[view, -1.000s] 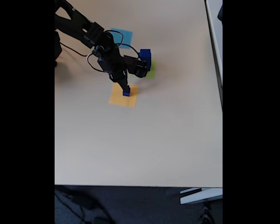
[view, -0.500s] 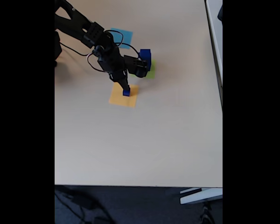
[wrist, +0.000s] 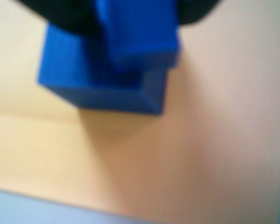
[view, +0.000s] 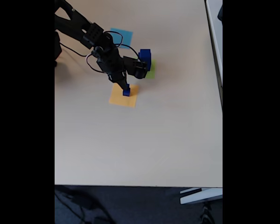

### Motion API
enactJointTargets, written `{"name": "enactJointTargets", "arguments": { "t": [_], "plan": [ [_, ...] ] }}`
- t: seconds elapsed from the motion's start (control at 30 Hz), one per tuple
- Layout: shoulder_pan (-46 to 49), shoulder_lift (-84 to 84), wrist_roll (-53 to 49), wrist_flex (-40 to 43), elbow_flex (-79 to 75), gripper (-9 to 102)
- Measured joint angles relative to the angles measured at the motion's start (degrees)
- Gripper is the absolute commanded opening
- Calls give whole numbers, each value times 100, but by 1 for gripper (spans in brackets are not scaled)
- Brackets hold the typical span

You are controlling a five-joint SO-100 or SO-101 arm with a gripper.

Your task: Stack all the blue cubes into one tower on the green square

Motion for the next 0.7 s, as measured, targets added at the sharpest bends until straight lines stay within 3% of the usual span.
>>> {"name": "enactJointTargets", "arguments": {
  "t": [0.7],
  "plan": [
    [35, 0, -97, 0, 0, 9]
  ]
}}
